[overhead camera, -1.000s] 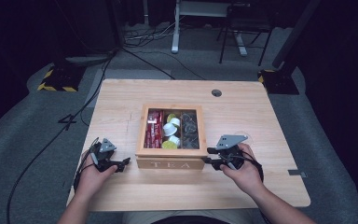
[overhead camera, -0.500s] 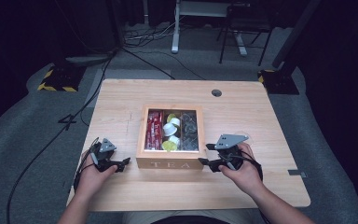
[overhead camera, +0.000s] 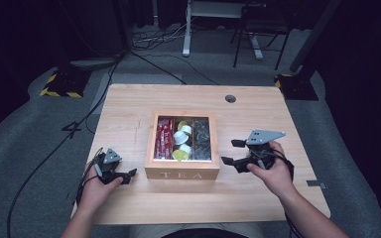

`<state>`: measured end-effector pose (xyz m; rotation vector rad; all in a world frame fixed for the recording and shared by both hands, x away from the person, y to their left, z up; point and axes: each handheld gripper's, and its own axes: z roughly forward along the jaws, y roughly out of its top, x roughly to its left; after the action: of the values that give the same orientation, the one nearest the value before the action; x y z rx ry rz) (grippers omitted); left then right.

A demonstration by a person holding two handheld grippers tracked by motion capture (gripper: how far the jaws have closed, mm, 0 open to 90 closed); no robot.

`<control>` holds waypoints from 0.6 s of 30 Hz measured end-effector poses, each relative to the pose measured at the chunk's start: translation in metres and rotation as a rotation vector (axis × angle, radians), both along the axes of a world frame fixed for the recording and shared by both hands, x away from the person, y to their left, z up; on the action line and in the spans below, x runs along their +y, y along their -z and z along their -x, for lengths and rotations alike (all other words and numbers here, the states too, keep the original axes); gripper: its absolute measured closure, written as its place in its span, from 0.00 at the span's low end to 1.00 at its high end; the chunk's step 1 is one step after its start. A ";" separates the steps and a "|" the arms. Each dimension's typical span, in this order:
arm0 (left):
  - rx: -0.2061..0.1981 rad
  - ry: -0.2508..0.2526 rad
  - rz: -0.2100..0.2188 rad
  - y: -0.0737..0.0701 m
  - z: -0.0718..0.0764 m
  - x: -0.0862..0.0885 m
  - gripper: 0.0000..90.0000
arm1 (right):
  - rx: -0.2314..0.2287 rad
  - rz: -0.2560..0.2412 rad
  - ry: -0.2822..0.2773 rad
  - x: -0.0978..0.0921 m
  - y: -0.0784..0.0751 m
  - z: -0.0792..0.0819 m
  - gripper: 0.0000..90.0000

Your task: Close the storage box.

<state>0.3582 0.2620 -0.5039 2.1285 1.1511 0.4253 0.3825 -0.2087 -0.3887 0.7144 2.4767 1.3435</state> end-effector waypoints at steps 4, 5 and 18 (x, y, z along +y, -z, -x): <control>-0.005 -0.008 0.007 0.001 0.003 0.002 0.20 | 0.013 -0.016 0.026 -0.021 -0.005 -0.004 0.18; -0.002 -0.006 0.000 0.000 0.004 0.003 0.20 | 0.016 -0.012 0.041 -0.028 -0.005 -0.005 0.18; 0.007 0.002 0.022 0.001 0.003 0.004 0.16 | 0.015 0.023 0.232 -0.112 -0.004 -0.016 0.18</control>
<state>0.3549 0.2665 -0.5045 2.1135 1.1522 0.4028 0.3982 -0.3208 -0.3847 0.9748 2.3301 1.2263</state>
